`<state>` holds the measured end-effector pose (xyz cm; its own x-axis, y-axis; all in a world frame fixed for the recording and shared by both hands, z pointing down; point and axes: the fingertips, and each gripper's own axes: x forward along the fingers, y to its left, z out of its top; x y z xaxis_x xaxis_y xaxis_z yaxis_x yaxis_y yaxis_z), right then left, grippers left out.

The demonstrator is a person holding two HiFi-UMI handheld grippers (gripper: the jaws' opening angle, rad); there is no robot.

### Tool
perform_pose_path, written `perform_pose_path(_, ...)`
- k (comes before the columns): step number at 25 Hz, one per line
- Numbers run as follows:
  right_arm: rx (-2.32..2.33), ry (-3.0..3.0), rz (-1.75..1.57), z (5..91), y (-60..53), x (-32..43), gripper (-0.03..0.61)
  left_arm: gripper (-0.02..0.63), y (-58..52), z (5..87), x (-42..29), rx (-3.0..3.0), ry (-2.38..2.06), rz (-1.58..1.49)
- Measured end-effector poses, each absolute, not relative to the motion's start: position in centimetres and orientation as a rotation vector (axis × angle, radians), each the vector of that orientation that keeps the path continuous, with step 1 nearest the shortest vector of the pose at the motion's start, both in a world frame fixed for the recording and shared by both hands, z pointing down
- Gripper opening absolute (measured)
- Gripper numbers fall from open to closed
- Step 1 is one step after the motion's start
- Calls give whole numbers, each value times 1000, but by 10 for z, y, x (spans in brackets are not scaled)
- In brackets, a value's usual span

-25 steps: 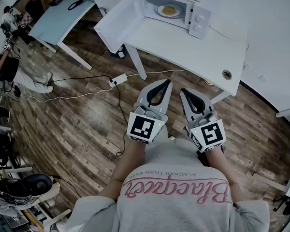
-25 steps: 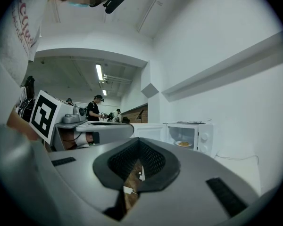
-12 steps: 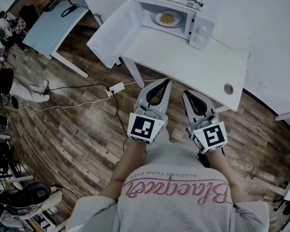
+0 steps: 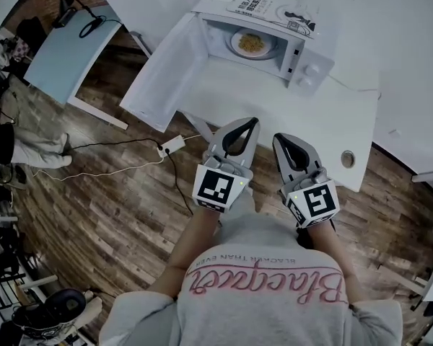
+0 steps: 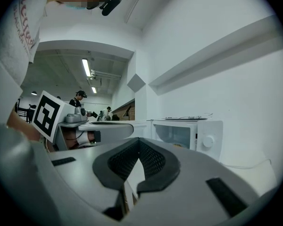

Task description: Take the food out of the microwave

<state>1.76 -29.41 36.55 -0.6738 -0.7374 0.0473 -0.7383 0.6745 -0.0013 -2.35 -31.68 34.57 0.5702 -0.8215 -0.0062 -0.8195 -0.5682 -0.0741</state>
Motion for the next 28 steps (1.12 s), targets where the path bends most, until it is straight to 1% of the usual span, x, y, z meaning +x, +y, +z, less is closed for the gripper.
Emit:
perform_pose_path(15, 1317, -2750, 52, 375, -418, -18, 11, 6, -450, 385, -52, -2911, 1351, -171)
perform_pose_path(16, 1319, -2746, 54, 376, -424, -20, 10, 17, -457, 388, -53, -2924, 1350, -184)
perform_pose_path(17, 1320, -2742, 54, 377, -428, -22, 11, 49, -463, 391, -55, -2935, 1348, -197)
perform_pose_path(20, 1322, -2723, 60, 381, -438, -26, 11, 89, -477, 398, -58, -2958, 1352, -214)
perform_pose_path(23, 1329, -2701, 72, 385, -445, -25, 11, 156, -488, 404, -57, -3000, 1342, -201)
perform_pose_path(28, 1320, -2698, 84, 392, -461, -23, 10, 155, -503, 412, -55, -3038, 1305, -137)
